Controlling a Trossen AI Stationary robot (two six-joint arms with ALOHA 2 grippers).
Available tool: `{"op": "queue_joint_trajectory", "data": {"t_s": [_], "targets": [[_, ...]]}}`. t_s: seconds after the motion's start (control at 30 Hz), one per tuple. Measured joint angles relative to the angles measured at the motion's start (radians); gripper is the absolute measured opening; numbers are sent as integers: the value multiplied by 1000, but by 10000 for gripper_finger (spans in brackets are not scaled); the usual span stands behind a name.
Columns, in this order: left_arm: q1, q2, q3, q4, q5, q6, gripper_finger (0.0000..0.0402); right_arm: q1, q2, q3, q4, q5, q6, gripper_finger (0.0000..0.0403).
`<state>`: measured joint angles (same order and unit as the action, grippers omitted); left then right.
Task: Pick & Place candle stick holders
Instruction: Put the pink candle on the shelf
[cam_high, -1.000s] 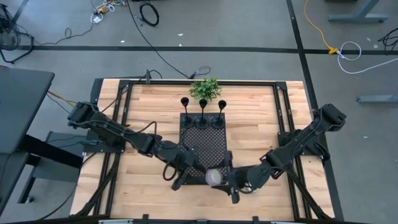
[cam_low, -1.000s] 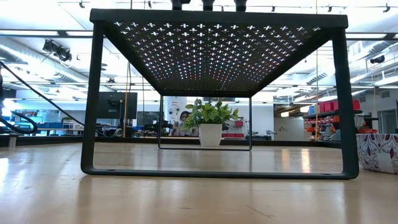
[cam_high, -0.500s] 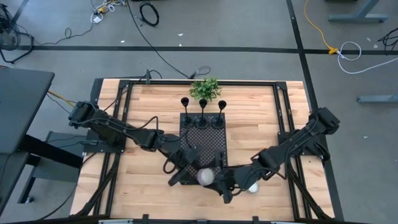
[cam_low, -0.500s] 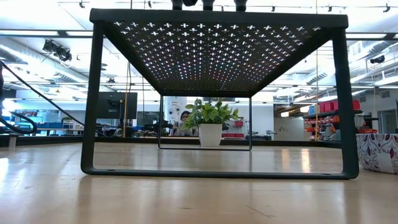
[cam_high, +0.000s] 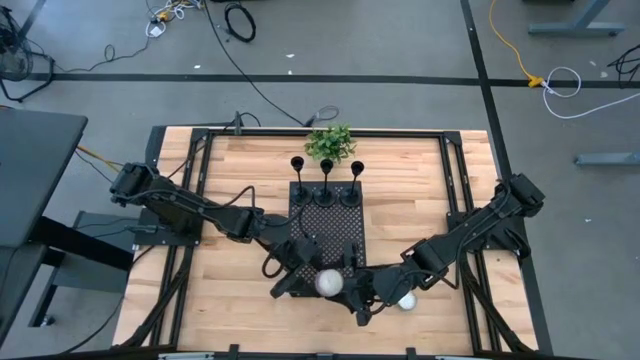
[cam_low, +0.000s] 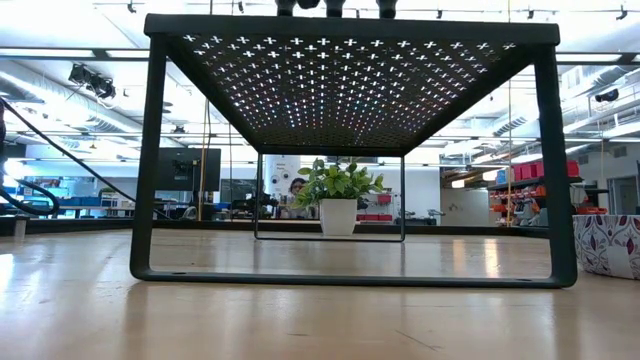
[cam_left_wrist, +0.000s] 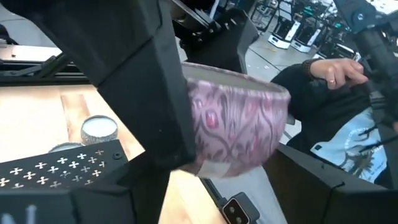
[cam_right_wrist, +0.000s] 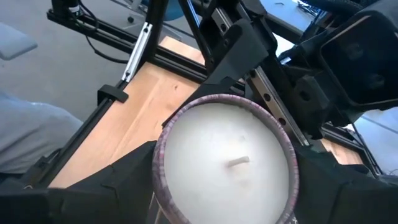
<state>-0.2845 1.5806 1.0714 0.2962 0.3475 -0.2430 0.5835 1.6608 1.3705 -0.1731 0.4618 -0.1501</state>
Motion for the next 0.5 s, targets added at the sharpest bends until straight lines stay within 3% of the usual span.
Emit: {"op": "queue_joint_trajectory", "data": {"t_s": [0.23,0.5], "targets": [[1,0,1,12,-18,-12,309,0,1,-1,-3,-10,3,286],[1,-1,2,12,-22,4,334,-2,2,-1,2,-32,-12,286]]}}
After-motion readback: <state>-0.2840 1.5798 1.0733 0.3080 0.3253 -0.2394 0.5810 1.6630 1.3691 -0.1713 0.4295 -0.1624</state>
